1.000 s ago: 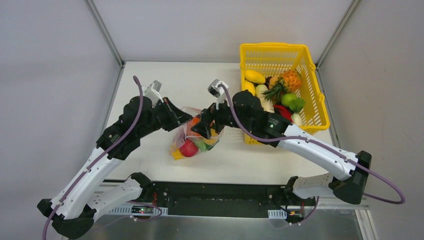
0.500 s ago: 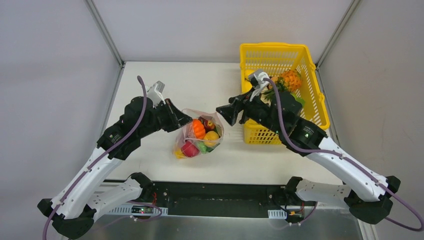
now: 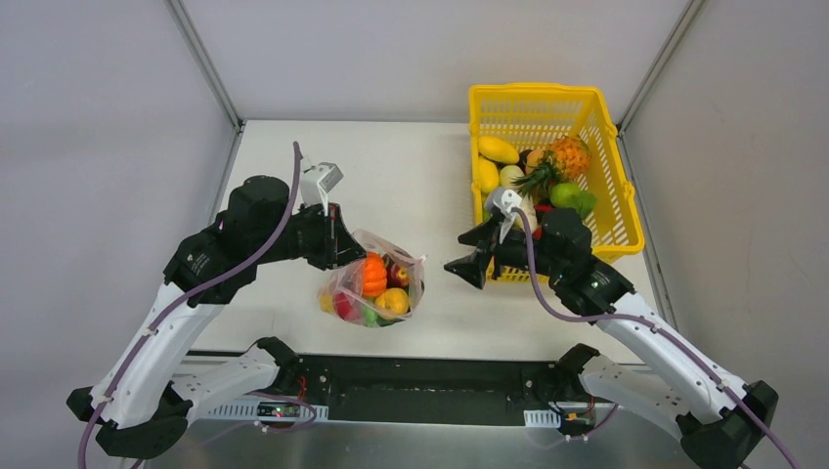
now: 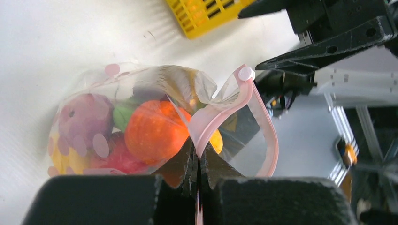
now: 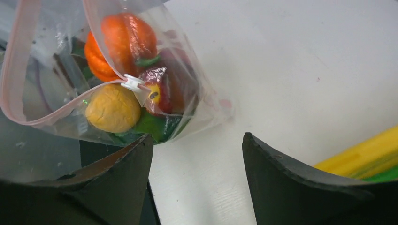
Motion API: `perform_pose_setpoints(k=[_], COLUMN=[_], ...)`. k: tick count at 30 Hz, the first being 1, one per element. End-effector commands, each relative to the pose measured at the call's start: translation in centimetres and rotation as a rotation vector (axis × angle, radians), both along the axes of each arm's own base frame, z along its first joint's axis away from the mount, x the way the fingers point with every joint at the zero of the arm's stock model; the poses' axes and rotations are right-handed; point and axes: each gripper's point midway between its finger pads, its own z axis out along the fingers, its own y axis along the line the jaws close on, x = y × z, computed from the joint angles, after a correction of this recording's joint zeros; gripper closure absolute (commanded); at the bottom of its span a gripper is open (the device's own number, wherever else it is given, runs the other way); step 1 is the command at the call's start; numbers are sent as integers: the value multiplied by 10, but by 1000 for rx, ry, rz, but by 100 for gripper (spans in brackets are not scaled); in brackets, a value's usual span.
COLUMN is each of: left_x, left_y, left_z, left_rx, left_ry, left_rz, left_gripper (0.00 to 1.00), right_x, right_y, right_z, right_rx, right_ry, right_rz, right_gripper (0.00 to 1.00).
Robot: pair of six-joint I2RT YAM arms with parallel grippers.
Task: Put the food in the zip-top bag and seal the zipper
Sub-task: Place the fake vegetable in the zipper food storage bag, then zip the zipper food storage bag at the center of the board.
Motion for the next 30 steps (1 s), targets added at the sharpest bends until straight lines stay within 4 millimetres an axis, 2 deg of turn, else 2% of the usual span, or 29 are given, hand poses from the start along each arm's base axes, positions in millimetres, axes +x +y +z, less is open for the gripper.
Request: perform_pose_setpoints(k=[1,6,13,19,25,30], left_x=[-30,-41,-41,-40,-37,-31], left_y=[-16,-23,-25,-28,-31,-35], left_z=[14,14,19,18,20,25], left_rx=[-21,-46,-59,-70,-98,-121], left_ry=[-34,-13,-28,-20,-31,-40], left_rz=[-265,-351,-358,-366,-350,-327], left_gripper=[100,100,100,100,100,100], right_x=[-34,-51,-85,-93,-94,-98], right_y=[13,25,38,37,34,39], right_z=[27,18,15,10,23,15], right_rx=[90,78,85,86,137,137], right_ry=[-274,-343,-418,-421,-441,-407], right_rz=[288,469,689,704,657,676], right_gripper=[27,26,29,31,31,41])
